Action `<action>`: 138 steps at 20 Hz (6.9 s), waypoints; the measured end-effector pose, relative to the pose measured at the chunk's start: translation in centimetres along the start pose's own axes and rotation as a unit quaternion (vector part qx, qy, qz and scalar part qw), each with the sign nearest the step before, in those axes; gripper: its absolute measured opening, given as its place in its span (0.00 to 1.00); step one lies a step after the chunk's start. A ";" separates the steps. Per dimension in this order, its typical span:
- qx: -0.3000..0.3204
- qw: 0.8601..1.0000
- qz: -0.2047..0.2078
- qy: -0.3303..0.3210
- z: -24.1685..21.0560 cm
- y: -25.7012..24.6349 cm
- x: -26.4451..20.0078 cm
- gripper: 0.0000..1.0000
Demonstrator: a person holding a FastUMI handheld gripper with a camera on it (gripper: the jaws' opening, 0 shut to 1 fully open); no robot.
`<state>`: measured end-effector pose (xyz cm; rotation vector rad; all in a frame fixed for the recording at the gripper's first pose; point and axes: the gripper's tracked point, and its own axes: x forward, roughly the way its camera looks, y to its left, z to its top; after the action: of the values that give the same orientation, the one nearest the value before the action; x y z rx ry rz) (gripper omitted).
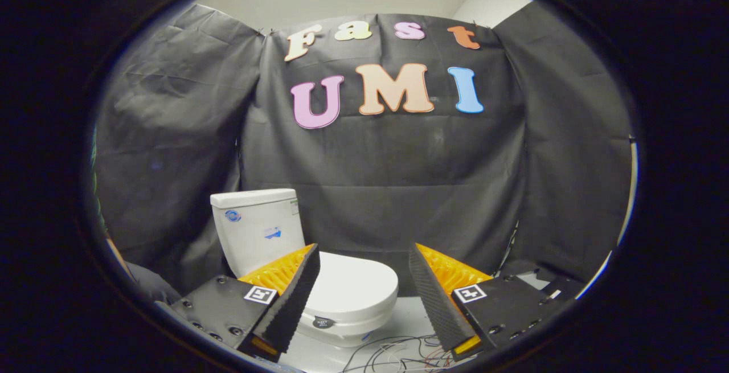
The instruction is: Open the toilet lid.
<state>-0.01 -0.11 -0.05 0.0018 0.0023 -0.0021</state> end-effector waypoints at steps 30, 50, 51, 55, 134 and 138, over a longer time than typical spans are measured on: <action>-0.039 0.987 0.021 0.156 -8.3 7.4 10.6 0.98; 0.428 0.867 -0.123 0.225 -30.1 9.4 7.4 0.97; 0.450 0.858 -0.117 0.221 -30.4 9.5 7.5 0.97; 0.502 0.828 -0.133 0.213 -32.0 8.4 7.6 0.97; 0.307 0.926 -0.103 0.196 -9.0 20.5 17.3 0.01; 0.260 0.941 -0.104 0.192 -8.0 21.7 18.0 0.01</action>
<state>18.07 21.60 -8.01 0.5324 0.3938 -0.2146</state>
